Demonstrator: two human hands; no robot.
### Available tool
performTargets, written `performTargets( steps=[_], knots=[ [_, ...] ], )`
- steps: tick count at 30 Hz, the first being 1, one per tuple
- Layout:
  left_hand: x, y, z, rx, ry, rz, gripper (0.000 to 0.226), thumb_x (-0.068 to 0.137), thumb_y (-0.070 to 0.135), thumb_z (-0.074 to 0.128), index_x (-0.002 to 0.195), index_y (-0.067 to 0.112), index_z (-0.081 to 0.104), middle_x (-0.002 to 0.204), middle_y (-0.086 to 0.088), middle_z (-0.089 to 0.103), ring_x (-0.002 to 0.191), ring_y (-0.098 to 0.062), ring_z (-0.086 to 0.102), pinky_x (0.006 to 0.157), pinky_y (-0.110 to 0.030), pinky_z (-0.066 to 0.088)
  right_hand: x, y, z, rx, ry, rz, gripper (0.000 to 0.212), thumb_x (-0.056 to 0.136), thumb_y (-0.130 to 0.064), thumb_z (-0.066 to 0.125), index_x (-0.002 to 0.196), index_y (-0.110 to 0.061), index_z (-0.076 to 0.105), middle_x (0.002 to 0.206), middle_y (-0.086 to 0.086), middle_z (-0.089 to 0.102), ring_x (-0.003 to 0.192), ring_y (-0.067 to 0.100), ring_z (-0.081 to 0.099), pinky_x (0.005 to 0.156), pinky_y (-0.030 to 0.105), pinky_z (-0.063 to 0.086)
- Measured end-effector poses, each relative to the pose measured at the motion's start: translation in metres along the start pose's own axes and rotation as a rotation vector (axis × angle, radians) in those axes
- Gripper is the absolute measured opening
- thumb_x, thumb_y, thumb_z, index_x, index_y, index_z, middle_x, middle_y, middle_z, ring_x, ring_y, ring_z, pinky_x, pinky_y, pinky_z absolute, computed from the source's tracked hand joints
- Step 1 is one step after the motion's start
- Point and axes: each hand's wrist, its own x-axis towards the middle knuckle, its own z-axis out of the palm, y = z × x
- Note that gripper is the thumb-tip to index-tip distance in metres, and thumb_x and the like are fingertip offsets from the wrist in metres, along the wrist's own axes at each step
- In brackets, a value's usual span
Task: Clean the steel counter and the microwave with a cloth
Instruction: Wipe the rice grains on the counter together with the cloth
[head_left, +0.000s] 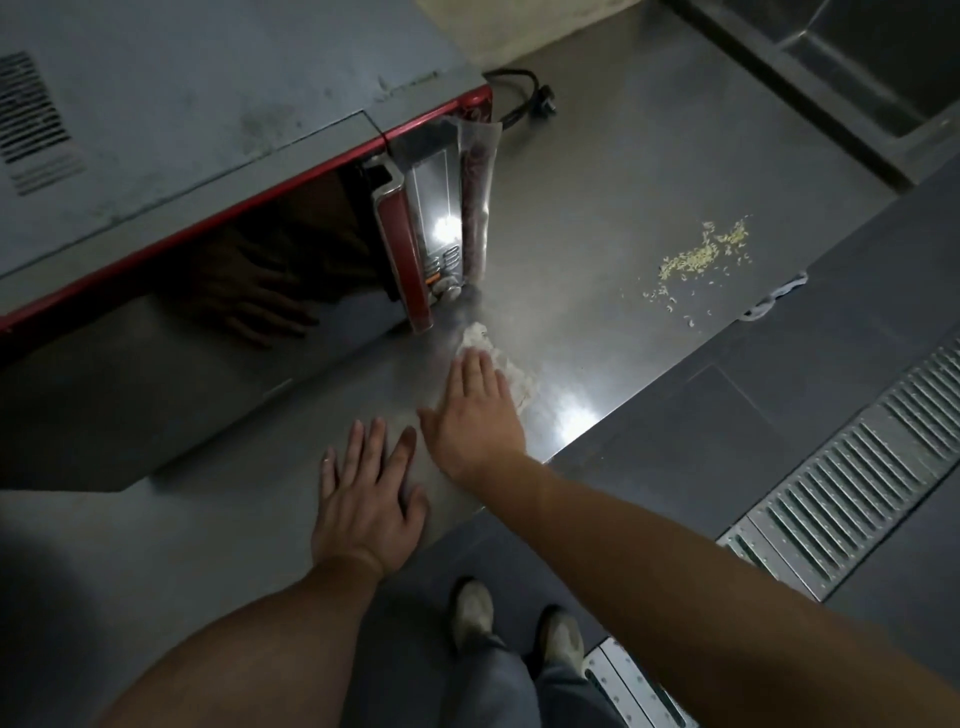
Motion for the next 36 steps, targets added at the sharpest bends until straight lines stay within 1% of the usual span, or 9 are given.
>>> performTargets(
  steps=[3, 7, 15, 20, 23, 27, 30, 34, 36],
  knots=[
    [-0.001, 0.0, -0.001, -0.001, 0.004, 0.004, 0.074, 0.085, 0.052, 0.032, 0.156, 0.033, 0.026, 0.166, -0.004, 0.014, 0.154, -0.024, 0.006, 0.122, -0.054, 0.009, -0.003, -0.011, 0.015, -0.012, -0.014, 0.109, 0.074, 0.101, -0.051, 0.012, 0.154, -0.003, -0.01, 0.161, 0.017, -0.019, 0.148, 0.03, -0.022, 0.122, 0.045, -0.006],
    [0.0, 0.0, -0.001, -0.011, -0.002, 0.012, 0.075, 0.085, 0.052, 0.031, 0.157, 0.035, 0.021, 0.167, -0.002, 0.008, 0.154, -0.022, 0.001, 0.122, -0.052, 0.003, -0.006, 0.008, 0.025, -0.08, 0.03, 0.049, 0.073, 0.101, -0.054, 0.006, 0.154, -0.009, -0.013, 0.16, 0.011, -0.022, 0.147, 0.025, -0.025, 0.121, 0.043, -0.01],
    [0.001, 0.004, -0.007, 0.007, -0.068, 0.009, 0.074, 0.091, 0.056, 0.02, 0.158, 0.038, -0.006, 0.164, 0.001, -0.021, 0.15, -0.021, -0.024, 0.121, -0.052, -0.011, -0.009, 0.08, 0.011, -0.288, 0.059, -0.209, 0.07, 0.1, -0.056, 0.014, 0.157, -0.018, 0.004, 0.164, 0.004, -0.003, 0.152, 0.021, -0.005, 0.123, 0.041, 0.001],
    [0.0, 0.004, -0.01, 0.041, -0.087, 0.026, 0.073, 0.096, 0.061, 0.02, 0.157, 0.035, -0.012, 0.163, -0.001, -0.023, 0.149, -0.024, -0.026, 0.12, -0.054, -0.01, -0.001, 0.109, 0.0, -0.33, 0.047, -0.275, 0.066, 0.101, -0.05, 0.023, 0.158, -0.02, 0.011, 0.164, 0.003, 0.005, 0.152, 0.019, 0.003, 0.122, 0.039, 0.002],
    [0.0, 0.007, -0.01, 0.054, -0.082, 0.009, 0.073, 0.096, 0.061, 0.02, 0.158, 0.032, -0.006, 0.165, -0.004, -0.015, 0.152, -0.026, -0.018, 0.12, -0.057, -0.006, 0.002, 0.132, -0.013, -0.342, 0.054, -0.284, 0.063, 0.103, -0.049, 0.018, 0.158, -0.022, 0.002, 0.164, 0.0, -0.004, 0.152, 0.018, -0.005, 0.123, 0.037, -0.002],
    [0.002, 0.025, -0.013, 0.092, -0.076, -0.04, 0.079, 0.095, 0.064, 0.023, 0.158, 0.017, 0.019, 0.165, -0.013, 0.009, 0.154, -0.028, 0.003, 0.12, -0.058, 0.004, 0.007, 0.172, -0.035, -0.322, 0.029, -0.273, 0.06, 0.102, -0.049, 0.008, 0.155, -0.024, -0.009, 0.163, 0.0, -0.012, 0.15, 0.016, -0.015, 0.123, 0.037, -0.003],
    [0.015, 0.049, -0.019, 0.105, -0.023, -0.071, 0.077, 0.096, 0.064, 0.022, 0.156, 0.015, 0.028, 0.164, -0.012, 0.012, 0.153, -0.028, 0.007, 0.12, -0.058, 0.009, 0.015, 0.203, -0.052, -0.311, 0.028, -0.293, 0.061, 0.099, -0.049, 0.001, 0.154, -0.024, -0.01, 0.163, 0.0, -0.012, 0.15, 0.017, -0.014, 0.124, 0.039, 0.0],
    [0.044, 0.106, -0.027, 0.102, 0.008, 0.009, 0.071, 0.097, 0.061, 0.018, 0.158, 0.024, 0.02, 0.165, -0.011, 0.002, 0.153, -0.03, -0.005, 0.12, -0.058, 0.004, 0.027, 0.239, -0.067, -0.278, 0.032, -0.305, 0.063, 0.097, -0.051, -0.008, 0.154, -0.025, -0.009, 0.163, -0.001, -0.011, 0.15, 0.016, -0.012, 0.122, 0.036, -0.005],
    [0.063, 0.141, -0.035, 0.078, 0.036, 0.0, 0.071, 0.097, 0.06, 0.019, 0.159, 0.025, 0.016, 0.165, -0.01, -0.005, 0.152, -0.028, -0.014, 0.121, -0.056, -0.001, 0.034, 0.248, -0.074, -0.246, 0.022, -0.33, 0.064, 0.098, -0.049, -0.002, 0.156, -0.022, -0.002, 0.163, 0.0, -0.006, 0.151, 0.017, -0.007, 0.122, 0.035, -0.004]
  ],
)
